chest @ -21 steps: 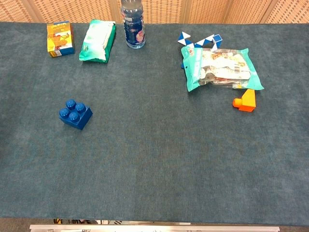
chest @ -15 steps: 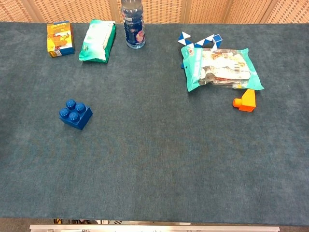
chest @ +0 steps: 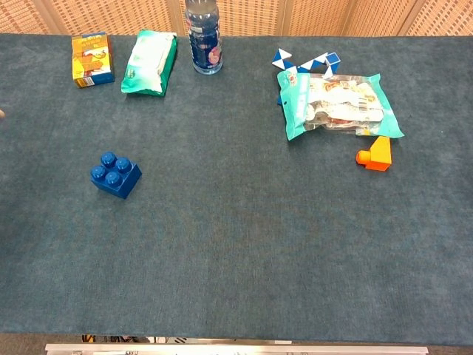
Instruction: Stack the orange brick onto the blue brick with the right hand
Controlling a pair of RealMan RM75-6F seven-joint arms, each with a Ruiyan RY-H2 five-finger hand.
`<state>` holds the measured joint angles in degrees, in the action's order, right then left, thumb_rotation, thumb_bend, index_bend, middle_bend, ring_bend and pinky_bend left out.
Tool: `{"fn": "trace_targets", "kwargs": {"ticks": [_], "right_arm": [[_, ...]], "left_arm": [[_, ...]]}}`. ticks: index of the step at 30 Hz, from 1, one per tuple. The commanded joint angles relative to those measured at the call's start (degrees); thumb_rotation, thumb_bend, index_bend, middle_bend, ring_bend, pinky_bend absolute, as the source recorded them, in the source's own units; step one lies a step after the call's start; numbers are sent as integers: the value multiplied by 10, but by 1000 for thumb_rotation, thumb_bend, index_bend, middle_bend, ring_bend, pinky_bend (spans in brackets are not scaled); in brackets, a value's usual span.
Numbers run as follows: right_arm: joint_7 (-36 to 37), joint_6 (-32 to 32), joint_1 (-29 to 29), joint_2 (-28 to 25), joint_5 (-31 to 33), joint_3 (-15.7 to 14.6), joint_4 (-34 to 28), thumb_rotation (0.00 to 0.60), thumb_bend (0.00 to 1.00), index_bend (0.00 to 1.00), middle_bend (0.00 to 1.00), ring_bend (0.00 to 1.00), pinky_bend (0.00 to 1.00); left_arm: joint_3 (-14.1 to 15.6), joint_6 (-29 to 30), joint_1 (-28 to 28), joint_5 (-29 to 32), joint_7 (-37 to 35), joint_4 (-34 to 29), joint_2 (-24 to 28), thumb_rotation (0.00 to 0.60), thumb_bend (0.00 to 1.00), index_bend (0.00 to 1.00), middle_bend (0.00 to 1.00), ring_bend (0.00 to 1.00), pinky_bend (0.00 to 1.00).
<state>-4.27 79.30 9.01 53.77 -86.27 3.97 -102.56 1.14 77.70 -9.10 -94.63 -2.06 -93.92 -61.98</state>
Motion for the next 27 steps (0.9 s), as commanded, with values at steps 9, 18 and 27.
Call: {"fn": "trace_targets", "kwargs": {"ticks": [9, 18, 27], "right_arm": [[-16, -5, 4, -2, 8, 2, -13, 600, 153, 111, 321, 150, 234], [-19, -3, 1, 0, 15, 2, -14, 600, 152, 112, 321, 150, 234], [-15, 4, -4, -1, 15, 1, -14, 600, 153, 111, 321, 150, 234]], "left_arm": [[22, -157, -136, -74, -51, 68, 9, 600, 274, 114, 108, 99, 115], [31, -235, -200, -76, -51, 97, -15, 600, 274, 95, 70, 84, 113], [24, -283, -235, -39, -36, 122, -56, 600, 274, 69, 45, 76, 111]]}}
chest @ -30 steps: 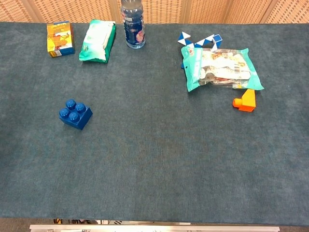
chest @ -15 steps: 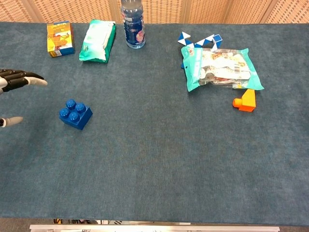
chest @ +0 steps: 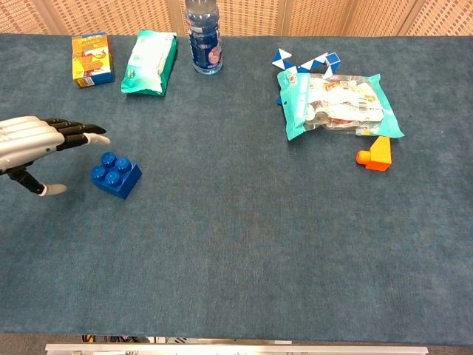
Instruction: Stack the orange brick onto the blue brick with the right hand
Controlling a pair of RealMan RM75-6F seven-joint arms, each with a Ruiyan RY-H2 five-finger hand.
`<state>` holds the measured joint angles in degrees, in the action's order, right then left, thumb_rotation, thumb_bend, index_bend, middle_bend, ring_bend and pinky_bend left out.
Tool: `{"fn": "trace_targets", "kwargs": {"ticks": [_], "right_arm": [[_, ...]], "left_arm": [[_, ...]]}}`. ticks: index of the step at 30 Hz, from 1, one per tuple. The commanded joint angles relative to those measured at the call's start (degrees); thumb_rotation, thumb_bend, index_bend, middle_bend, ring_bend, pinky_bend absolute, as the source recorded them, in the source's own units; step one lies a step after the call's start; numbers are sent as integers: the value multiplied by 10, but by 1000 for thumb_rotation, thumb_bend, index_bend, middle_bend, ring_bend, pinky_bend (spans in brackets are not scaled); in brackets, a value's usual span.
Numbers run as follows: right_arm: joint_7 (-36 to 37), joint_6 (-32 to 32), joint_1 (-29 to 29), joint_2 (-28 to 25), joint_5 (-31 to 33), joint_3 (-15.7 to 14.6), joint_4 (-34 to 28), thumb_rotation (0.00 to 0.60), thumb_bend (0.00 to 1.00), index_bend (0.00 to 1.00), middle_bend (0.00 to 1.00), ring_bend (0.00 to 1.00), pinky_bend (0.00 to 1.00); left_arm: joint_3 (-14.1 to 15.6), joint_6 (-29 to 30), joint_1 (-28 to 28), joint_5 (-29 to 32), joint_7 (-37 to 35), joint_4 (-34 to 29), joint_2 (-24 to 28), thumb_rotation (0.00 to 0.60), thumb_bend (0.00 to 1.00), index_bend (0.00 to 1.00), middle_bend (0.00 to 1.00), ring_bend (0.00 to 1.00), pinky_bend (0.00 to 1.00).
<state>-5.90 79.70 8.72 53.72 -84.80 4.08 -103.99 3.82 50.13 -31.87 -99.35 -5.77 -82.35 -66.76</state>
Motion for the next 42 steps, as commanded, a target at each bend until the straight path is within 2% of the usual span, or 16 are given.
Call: {"fn": "trace_targets", "kwargs": {"ticks": [1, 11, 14, 19, 26, 30, 36, 42], "right_arm": [[1, 0, -1, 0, 1, 0, 1, 600, 153, 111, 321, 150, 234], [10, 3, -5, -1, 3, -2, 7, 600, 153, 112, 321, 150, 234], [14, 5, -7, -2, 3, -2, 10, 600, 153, 111, 321, 150, 234], [20, 9, -10, -3, 2, -3, 13, 600, 152, 111, 321, 150, 234], [26, 14, -15, -5, 1, -4, 15, 600, 152, 112, 321, 150, 234], [28, 16, -16, -6, 0, -4, 16, 600, 152, 112, 321, 150, 234], [29, 15, -16, -6, -1, -3, 17, 600, 152, 111, 321, 150, 234], [30, 6, -10, -5, -3, -3, 20, 600, 153, 111, 321, 150, 234]], "left_arm": [[-3, -10, -10, 11, 1, 9, -11, 600, 274, 69, 45, 76, 111], [0, -45, -35, 43, 9, 17, -36, 600, 274, 77, 51, 76, 111], [-1, -48, -38, 53, 17, 19, -45, 600, 274, 116, 87, 90, 112], [-3, -46, -40, 67, 26, 21, -58, 600, 274, 203, 182, 179, 123], [-6, -41, -42, 86, 34, 24, -74, 600, 274, 329, 277, 252, 203], [-7, -40, -45, 91, 20, 23, -79, 600, 274, 403, 356, 332, 314], [-9, -41, -55, 96, -8, -7, -63, 600, 274, 421, 375, 346, 324], [-26, -40, -70, 105, -16, -50, -50, 600, 274, 413, 366, 346, 324]]}}
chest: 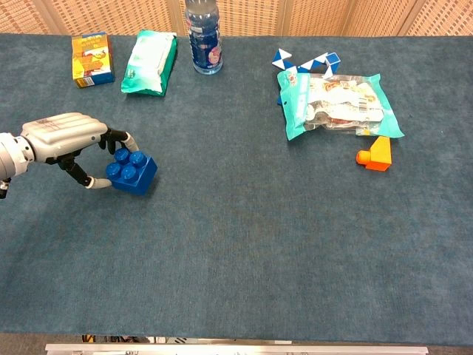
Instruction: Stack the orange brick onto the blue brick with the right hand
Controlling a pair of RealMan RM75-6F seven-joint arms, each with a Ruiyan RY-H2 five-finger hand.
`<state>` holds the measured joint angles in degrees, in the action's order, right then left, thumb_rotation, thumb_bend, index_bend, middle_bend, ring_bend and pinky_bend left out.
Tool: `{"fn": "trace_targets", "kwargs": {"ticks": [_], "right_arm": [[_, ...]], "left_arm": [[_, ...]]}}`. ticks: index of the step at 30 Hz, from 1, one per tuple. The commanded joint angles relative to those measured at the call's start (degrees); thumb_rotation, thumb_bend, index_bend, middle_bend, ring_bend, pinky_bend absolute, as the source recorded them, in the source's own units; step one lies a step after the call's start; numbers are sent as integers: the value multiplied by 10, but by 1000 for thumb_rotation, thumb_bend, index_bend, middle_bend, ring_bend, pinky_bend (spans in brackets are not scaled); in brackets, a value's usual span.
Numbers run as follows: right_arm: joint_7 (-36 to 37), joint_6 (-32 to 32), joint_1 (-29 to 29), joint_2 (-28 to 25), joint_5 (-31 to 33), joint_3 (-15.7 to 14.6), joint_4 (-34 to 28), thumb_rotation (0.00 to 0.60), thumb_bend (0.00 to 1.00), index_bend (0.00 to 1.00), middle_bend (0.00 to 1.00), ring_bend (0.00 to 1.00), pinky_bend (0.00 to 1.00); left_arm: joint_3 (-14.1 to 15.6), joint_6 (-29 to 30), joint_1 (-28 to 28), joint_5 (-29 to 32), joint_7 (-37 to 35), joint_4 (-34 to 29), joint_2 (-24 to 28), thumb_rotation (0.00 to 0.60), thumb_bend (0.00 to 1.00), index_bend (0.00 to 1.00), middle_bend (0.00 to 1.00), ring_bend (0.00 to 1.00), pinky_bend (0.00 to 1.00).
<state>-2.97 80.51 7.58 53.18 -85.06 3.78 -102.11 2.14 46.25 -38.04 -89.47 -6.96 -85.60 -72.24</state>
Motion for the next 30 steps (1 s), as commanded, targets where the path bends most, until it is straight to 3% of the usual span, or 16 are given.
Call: {"fn": "trace_targets", "kwargs": {"ticks": [1, 12, 30], "right_arm": [[1, -4, 2, 0, -1, 0, 2, 600, 152, 111, 321, 150, 234], [12, -8, 5, -10, -2, 1, 7, 600, 153, 112, 321, 150, 234], [44, -8, 1, -15, -1, -1, 31, 600, 152, 112, 321, 150, 234]], "left_arm": [[-11, -2, -12, 8, -3, -23, 4, 600, 274, 413, 365, 346, 324], [-44, -29, -50, 53, 70, -57, -39, 600, 274, 407, 352, 341, 324], [-74, -67, -104, 191, 206, -30, -131, 600, 274, 404, 344, 336, 324]]}}
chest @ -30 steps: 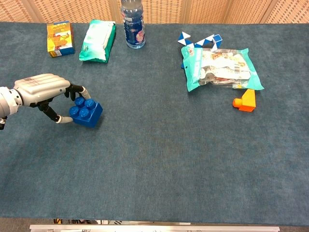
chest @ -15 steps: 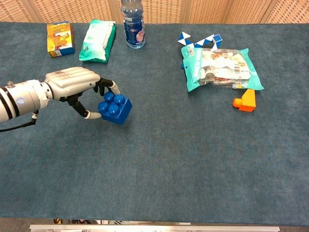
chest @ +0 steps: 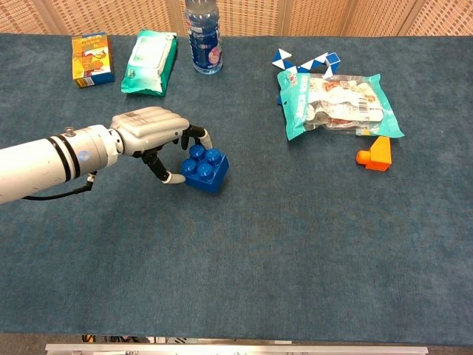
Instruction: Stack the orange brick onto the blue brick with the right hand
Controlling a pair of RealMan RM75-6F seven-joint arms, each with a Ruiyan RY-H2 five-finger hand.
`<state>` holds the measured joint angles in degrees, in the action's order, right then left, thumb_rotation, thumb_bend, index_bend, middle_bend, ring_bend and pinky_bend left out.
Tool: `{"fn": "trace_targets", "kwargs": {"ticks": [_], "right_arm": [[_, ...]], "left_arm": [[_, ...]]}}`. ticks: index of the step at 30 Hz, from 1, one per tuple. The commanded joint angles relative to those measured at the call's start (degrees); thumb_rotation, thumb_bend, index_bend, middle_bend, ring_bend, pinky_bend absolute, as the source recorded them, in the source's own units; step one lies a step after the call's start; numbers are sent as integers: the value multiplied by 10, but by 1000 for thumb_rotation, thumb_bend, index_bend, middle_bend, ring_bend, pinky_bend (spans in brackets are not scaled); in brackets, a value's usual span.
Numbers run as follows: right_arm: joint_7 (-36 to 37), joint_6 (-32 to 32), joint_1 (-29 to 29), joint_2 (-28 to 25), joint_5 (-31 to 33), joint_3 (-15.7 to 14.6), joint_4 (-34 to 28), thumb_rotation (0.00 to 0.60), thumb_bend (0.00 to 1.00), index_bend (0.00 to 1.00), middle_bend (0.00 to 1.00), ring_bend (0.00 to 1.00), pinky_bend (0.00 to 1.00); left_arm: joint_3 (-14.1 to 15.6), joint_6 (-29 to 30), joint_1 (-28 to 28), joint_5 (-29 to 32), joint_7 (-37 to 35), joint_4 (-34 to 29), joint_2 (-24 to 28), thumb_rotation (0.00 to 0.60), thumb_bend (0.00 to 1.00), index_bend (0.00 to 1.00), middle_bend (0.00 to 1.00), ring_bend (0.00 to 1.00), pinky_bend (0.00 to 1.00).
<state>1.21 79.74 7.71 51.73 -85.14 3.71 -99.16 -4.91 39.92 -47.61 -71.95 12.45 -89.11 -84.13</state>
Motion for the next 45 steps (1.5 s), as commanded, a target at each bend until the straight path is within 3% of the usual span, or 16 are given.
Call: {"fn": "trace_targets", "kwargs": {"ticks": [1, 7, 16, 23, 31, 39, 45], "right_arm": [[4, -1, 0, 0, 0, 0, 3, 600, 153, 112, 321, 150, 234], [12, -2, 0, -1, -1, 0, 10, 600, 152, 112, 321, 150, 234], [14, -4, 2, -5, -3, 0, 10, 600, 152, 111, 321, 150, 234], [-2, -20, 16, -7, -11, 0, 1, 600, 152, 112, 321, 151, 234], [-32, -53, 37, -4, -27, -7, -14, 600, 153, 121, 337, 181, 249], [-77, -127, 77, 17, -27, -17, -16, 600, 153, 136, 346, 194, 287], [-107, -182, 113, 49, -17, -16, -8, 600, 152, 136, 346, 194, 287]], "left_arm": [[-5, -4, -11, 21, 16, 7, -17, 600, 274, 403, 344, 336, 324], [-10, -3, -25, 54, 39, 19, -41, 600, 274, 395, 338, 332, 324], [3, -2, -36, 105, 77, 10, -35, 600, 274, 157, 218, 208, 321], [12, 21, -30, 115, 85, -27, -8, 600, 274, 104, 161, 158, 273], [40, 135, 30, 54, 94, -84, 54, 600, 274, 106, 156, 158, 267], [71, 261, 120, -15, 58, -109, 126, 600, 274, 114, 156, 162, 267], [95, 316, 177, -45, 33, -120, 172, 600, 274, 114, 156, 162, 267]]}}
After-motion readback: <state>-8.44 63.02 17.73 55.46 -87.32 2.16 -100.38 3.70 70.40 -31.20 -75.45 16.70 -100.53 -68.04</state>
